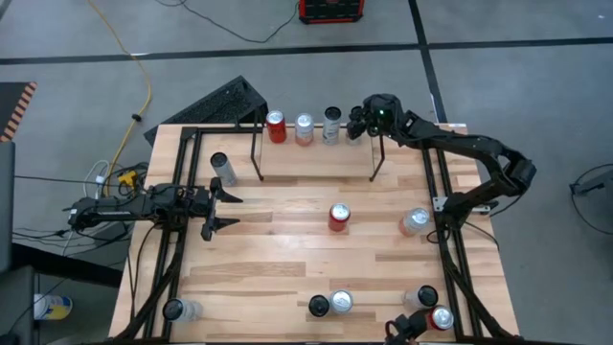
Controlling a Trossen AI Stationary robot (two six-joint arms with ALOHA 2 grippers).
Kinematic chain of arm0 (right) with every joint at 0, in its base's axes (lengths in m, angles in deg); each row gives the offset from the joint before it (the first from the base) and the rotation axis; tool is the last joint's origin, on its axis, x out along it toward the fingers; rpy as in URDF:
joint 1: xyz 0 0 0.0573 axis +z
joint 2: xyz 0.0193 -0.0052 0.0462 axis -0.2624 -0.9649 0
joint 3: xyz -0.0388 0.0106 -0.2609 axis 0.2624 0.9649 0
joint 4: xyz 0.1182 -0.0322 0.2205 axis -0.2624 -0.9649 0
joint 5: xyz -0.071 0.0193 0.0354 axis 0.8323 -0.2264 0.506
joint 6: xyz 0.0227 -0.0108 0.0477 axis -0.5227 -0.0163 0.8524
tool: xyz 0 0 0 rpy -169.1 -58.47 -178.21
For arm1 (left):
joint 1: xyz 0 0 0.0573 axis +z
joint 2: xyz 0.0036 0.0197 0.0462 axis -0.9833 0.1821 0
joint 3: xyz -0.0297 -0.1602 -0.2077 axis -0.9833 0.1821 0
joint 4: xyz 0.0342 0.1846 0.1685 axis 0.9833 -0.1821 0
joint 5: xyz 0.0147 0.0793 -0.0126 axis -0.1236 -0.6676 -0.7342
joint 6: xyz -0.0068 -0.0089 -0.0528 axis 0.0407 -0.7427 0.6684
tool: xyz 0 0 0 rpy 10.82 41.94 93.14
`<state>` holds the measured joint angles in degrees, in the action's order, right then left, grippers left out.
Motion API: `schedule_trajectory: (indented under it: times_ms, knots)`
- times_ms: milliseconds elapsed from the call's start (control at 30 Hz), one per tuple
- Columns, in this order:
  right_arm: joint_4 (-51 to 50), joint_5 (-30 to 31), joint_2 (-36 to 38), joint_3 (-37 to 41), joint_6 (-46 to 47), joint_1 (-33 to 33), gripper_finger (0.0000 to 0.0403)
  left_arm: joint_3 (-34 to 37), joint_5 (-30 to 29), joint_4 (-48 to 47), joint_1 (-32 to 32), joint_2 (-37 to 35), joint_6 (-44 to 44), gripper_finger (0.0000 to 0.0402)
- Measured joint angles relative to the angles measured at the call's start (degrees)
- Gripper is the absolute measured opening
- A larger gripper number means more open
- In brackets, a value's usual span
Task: Place canned beverage on shelf
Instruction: Put the top white pink soda can on the shelf
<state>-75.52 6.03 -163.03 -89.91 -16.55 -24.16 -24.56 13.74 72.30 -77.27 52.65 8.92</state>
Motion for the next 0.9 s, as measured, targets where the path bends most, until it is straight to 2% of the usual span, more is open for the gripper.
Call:
schedule_trajectory:
  times_ms: [400,800,900]
  knots:
    - [-0.4,0.1,0.0,0.0,-1.9,0.8,0.0317,0.0,0.0,0.0,0.0,0.0,0.0,0.0282]
    - [-0.1,0.1,0.0,0.0,-2.3,0.7,0.0392,0.0,0.0,0.0,0.0,0.0,0.0,0.0282]
    - [1.2,0.1,0.0,-0.3,-3.5,0.7,0.0397,0.0,0.0,0.0,0.0,0.0,0.0,0.0282]
